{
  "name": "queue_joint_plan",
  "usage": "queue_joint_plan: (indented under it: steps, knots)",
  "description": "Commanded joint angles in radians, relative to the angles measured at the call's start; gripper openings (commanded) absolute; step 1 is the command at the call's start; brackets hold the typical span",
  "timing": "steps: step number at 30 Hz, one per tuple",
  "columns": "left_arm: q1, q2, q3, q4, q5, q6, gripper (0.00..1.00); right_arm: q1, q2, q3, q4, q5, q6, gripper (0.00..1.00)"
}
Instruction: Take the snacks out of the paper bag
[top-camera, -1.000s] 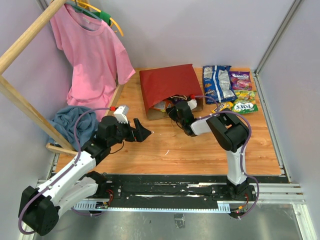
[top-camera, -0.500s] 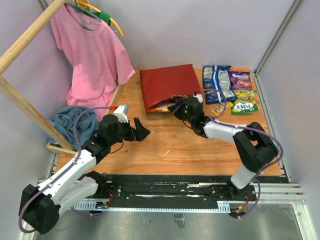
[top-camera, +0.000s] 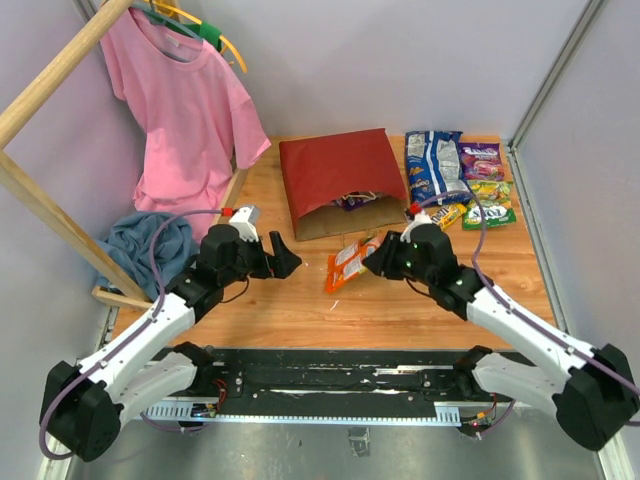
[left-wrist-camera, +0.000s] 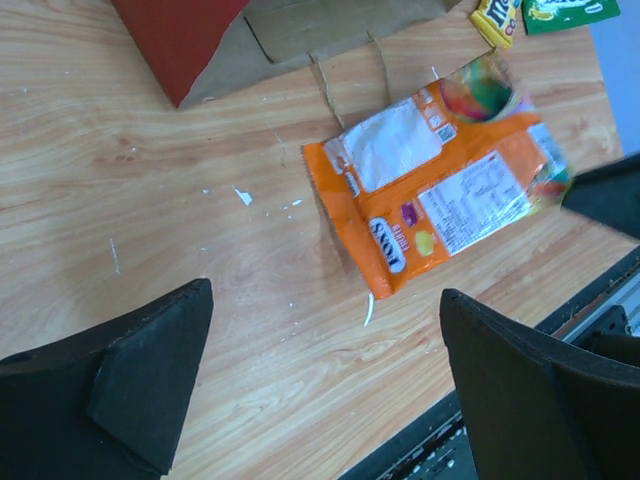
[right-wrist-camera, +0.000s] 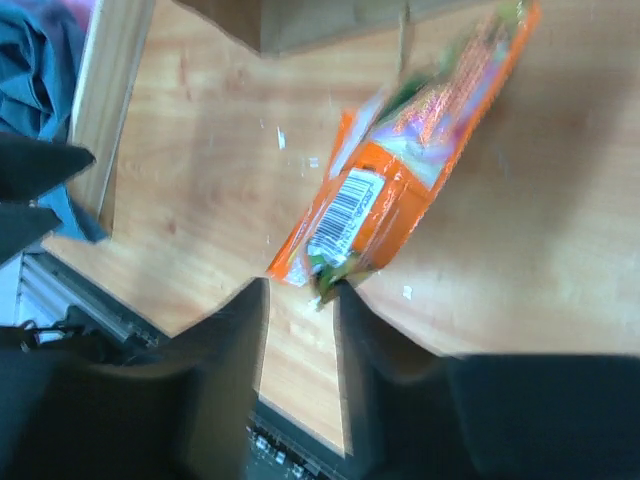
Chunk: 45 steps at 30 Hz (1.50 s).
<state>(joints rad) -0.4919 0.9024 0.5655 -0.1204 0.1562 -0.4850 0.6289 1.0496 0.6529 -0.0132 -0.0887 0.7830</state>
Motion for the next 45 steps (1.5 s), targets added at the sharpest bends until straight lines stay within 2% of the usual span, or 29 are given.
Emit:
queue_joint_plan:
  steps: [1, 2, 4, 8, 10, 11, 13, 16, 17, 19, 23, 30, 35, 41, 45]
  knots:
    - [0.006, 0.021, 0.01, 0.086, 0.057, -0.043, 1.0, 0.011, -0.109, -0.107, -0.273, -0.062, -0.137, 0.53]
    - [0.004, 0.031, 0.001, 0.116, 0.081, -0.061, 1.0, 0.011, -0.148, -0.132, -0.323, -0.039, -0.126, 0.61]
    - [-0.033, 0.078, -0.004, 0.167, 0.085, -0.085, 1.0, 0.01, -0.241, -0.166, -0.369, 0.016, -0.113, 0.71]
    - [-0.207, 0.235, 0.073, 0.16, -0.067, -0.059, 1.0, 0.009, -0.434, -0.19, -0.393, 0.159, -0.135, 0.77]
    - [-0.254, 0.317, 0.105, 0.196, -0.068, -0.08, 0.96, 0.007, -0.461, -0.185, -0.398, 0.188, -0.153, 0.69]
    - [-0.266, 0.35, 0.109, 0.235, -0.043, -0.096, 0.89, 0.005, -0.45, -0.183, -0.398, 0.194, -0.158, 0.63]
    - [-0.274, 0.409, 0.108, 0.343, 0.02, -0.144, 0.73, 0.001, -0.392, -0.175, -0.381, 0.185, -0.164, 0.42]
    - [-0.278, 0.499, 0.131, 0.453, 0.095, -0.186, 0.49, -0.025, -0.268, -0.162, -0.31, 0.126, -0.172, 0.18]
    - [-0.281, 0.527, 0.151, 0.472, 0.109, -0.189, 0.42, -0.036, -0.232, -0.16, -0.276, 0.108, -0.174, 0.14]
    - [-0.289, 0.575, 0.175, 0.508, 0.118, -0.188, 0.33, -0.077, -0.165, -0.163, -0.221, 0.078, -0.171, 0.13]
    - [-0.299, 0.661, 0.212, 0.574, 0.14, -0.191, 0.31, -0.187, -0.063, -0.181, -0.156, -0.003, -0.181, 0.25]
    - [-0.304, 0.786, 0.208, 0.694, 0.175, -0.233, 0.3, -0.356, 0.004, -0.296, 0.037, -0.195, -0.117, 0.25]
    - [-0.304, 0.85, 0.175, 0.674, 0.125, -0.223, 0.3, -0.372, 0.091, -0.329, 0.157, -0.262, -0.073, 0.28]
    - [-0.305, 0.899, 0.137, 0.566, 0.022, -0.201, 0.28, -0.375, 0.24, -0.34, 0.302, -0.336, -0.021, 0.51]
    - [-0.305, 0.923, 0.106, 0.503, -0.044, -0.187, 0.27, -0.376, 0.324, -0.354, 0.39, -0.344, 0.015, 0.58]
